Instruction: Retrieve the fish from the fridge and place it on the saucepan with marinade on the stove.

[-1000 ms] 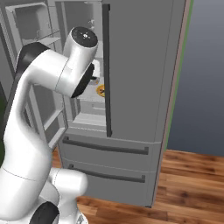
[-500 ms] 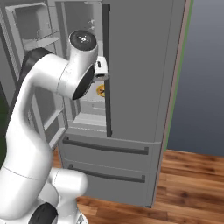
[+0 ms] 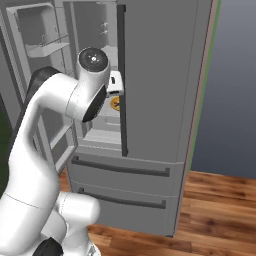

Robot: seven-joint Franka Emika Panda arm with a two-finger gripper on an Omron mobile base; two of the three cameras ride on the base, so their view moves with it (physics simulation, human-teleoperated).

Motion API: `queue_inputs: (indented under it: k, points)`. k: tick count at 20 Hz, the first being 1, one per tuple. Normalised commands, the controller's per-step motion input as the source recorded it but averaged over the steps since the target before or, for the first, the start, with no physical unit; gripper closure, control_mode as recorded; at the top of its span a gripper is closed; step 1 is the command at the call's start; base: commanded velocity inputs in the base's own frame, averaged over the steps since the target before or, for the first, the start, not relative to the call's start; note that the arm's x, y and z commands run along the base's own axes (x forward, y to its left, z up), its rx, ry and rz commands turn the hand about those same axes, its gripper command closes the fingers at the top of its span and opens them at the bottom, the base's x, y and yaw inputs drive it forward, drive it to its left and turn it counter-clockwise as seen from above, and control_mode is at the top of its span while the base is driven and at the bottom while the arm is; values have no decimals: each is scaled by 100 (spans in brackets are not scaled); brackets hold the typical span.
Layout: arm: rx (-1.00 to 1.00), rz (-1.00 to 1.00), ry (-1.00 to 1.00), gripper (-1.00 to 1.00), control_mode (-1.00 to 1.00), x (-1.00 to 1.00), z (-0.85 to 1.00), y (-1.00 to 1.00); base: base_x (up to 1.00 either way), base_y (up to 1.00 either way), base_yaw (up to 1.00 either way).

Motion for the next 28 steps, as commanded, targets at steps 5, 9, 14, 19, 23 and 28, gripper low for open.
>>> queue_inputs:
  k: [5,9,14,19,23,28]
  points:
    - [9,-11,0,-100,-100,40,0,-1,0,0,0]
    - [5,-20,0,-100,-100,46,0,-6,0,0,0]
    - [2,-23,0,-100,-100,49,0,-15,0,0,0]
    - [0,-5,0,-100,-100,47,0,-2,0,0,0]
    - [0,0,0,-100,-100,48,-1,0,0,0,0]
    - [0,0,0,-100,-100,47,-4,-5,0,0,0]
